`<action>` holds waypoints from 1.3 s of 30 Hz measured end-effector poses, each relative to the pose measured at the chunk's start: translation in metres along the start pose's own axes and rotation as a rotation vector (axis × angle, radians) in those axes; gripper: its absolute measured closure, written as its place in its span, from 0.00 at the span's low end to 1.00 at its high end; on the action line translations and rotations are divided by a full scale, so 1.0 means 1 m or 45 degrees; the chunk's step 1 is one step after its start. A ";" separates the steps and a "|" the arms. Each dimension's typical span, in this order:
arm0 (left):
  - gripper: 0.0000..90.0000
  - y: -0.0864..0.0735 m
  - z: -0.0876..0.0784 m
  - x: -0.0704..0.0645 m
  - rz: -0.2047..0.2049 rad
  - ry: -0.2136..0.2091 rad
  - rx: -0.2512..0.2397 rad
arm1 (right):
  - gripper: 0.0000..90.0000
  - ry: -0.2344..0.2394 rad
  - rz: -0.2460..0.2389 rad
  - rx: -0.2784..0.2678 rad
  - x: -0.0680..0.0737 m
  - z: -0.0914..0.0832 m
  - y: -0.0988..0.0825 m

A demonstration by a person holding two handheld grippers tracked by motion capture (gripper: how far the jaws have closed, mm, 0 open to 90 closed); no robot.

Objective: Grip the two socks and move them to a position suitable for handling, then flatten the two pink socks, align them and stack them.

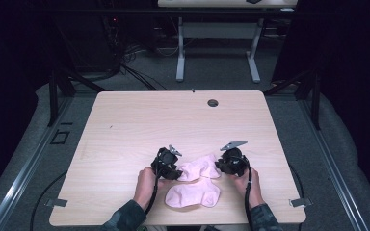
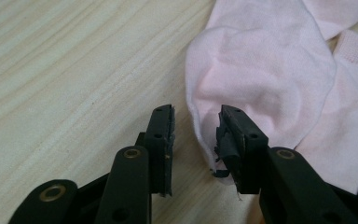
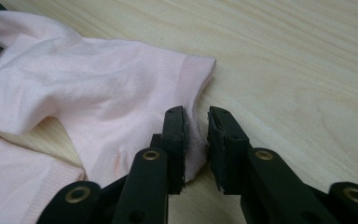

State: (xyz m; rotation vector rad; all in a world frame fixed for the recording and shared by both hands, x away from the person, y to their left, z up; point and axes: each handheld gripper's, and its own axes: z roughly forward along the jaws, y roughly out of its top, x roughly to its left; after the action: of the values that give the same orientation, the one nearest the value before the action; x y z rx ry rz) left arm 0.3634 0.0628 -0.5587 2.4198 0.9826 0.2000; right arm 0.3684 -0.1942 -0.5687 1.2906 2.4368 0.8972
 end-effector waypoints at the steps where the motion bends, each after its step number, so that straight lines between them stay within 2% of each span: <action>1: 0.75 0.000 0.000 0.000 0.006 0.002 0.004 | 0.87 -0.007 -0.001 0.002 0.000 0.000 0.000; 3: 0.77 -0.001 0.000 -0.001 0.010 0.008 -0.009 | 0.89 -0.008 0.003 -0.004 0.002 0.000 -0.001; 4: 0.78 -0.002 0.000 0.000 0.010 0.006 -0.009 | 0.90 -0.012 -0.017 0.012 0.002 -0.001 0.000; 9: 0.84 -0.003 0.000 0.002 -0.004 -0.006 -0.022 | 0.91 0.007 0.009 -0.017 0.001 0.000 -0.003; 12: 0.90 -0.003 0.000 0.002 0.004 -0.015 -0.028 | 0.92 0.008 0.009 -0.024 0.001 0.000 -0.004; 13: 0.95 -0.003 0.001 0.001 0.004 -0.026 -0.031 | 0.92 0.013 0.005 -0.015 0.000 -0.001 -0.004; 16: 0.98 -0.003 0.001 0.000 0.022 -0.017 -0.029 | 0.94 0.018 0.012 -0.020 -0.001 -0.001 -0.004; 21: 0.99 -0.005 0.000 0.001 0.028 -0.017 -0.052 | 0.95 0.027 0.045 -0.050 -0.001 0.000 -0.006; 28: 0.99 -0.005 -0.001 0.004 0.024 -0.037 -0.065 | 0.95 0.038 0.056 -0.051 -0.002 0.000 -0.005; 31: 0.99 -0.006 -0.005 0.006 0.019 -0.034 -0.077 | 0.95 0.055 0.056 -0.052 -0.001 -0.001 -0.005; 33: 0.99 -0.006 -0.007 0.008 0.004 -0.050 -0.089 | 0.95 0.068 0.059 -0.067 0.000 -0.003 -0.004; 39: 1.00 -0.006 -0.022 0.014 -0.021 -0.046 -0.141 | 0.95 0.062 0.049 -0.099 0.003 -0.014 0.002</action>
State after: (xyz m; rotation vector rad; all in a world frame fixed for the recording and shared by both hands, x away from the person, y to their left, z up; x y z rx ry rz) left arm 0.3627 0.0849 -0.5442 2.3066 0.9497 0.1989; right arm 0.3611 -0.1972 -0.5561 1.3077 2.3955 1.0343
